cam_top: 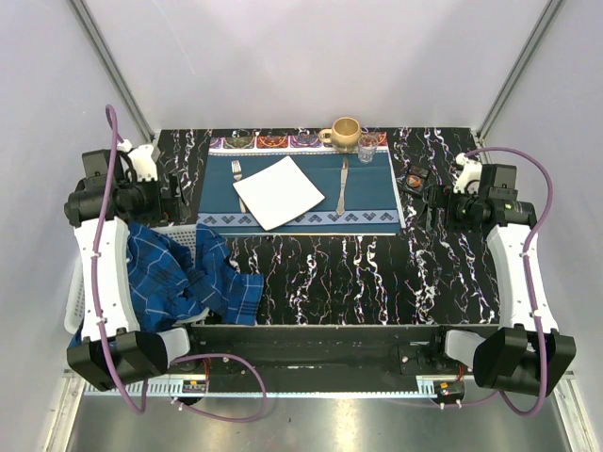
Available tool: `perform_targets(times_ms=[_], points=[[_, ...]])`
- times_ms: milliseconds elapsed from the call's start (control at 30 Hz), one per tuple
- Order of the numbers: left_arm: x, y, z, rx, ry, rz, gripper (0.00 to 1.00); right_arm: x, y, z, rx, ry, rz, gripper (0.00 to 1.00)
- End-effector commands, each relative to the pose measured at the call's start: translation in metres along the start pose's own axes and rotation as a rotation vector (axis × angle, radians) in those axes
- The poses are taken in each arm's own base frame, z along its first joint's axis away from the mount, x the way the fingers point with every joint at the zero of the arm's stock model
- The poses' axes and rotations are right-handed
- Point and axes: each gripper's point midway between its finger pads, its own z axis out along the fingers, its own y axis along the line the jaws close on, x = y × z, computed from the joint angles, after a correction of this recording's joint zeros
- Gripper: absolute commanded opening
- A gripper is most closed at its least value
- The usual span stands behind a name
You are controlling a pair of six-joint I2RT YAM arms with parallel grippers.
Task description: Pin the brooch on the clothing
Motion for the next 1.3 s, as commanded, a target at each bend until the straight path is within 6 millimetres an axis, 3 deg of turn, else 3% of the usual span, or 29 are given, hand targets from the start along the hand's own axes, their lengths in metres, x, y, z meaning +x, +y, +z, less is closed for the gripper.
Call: perform_targets(times_ms=[0,67,200,300,433,600,767,867,900,1000,1100,1267], points=[[0.011,-0.014,-0.023,0.089,0.081,0.103,0.99,-0.007,0.008,-0.008,-0.035,-0.023,-0.026,1.00],[0.033,-0.016,-0.031,0.129,0.167,0.122,0.99,-0.007,0.008,-0.007,-0.037,-0.019,-0.028,1.00],[0.074,0.013,-0.031,0.123,0.276,0.228,0.99,-0.003,0.011,-0.004,-0.056,-0.005,-0.022,1.00],[0.104,0.027,-0.032,0.160,0.379,0.194,0.99,0.000,0.012,-0.001,-0.071,0.009,-0.014,1.00],[0.123,0.040,-0.028,0.149,0.421,0.182,0.99,0.002,0.013,0.000,-0.077,0.009,-0.011,1.00],[0.145,0.049,-0.007,0.144,0.465,0.156,0.99,0.003,0.014,0.002,-0.086,0.015,-0.003,1.00],[0.145,0.049,0.002,0.137,0.432,0.135,0.99,0.007,0.013,0.001,-0.081,0.019,-0.005,1.00],[0.158,0.055,0.011,0.136,0.476,0.119,0.99,0.010,0.012,0.003,-0.077,0.028,-0.010,1.00],[0.170,0.055,0.016,0.144,0.508,0.106,0.99,0.009,0.012,0.002,-0.075,0.028,-0.010,1.00],[0.198,0.074,0.033,0.085,0.604,0.093,0.99,0.006,0.012,0.001,-0.074,0.018,-0.017,1.00],[0.212,0.092,0.045,0.021,0.651,0.093,0.99,0.005,0.011,0.001,-0.070,0.019,-0.019,1.00],[0.216,0.105,0.064,-0.007,0.677,0.045,0.99,0.007,0.011,0.003,-0.072,0.027,-0.020,1.00]])
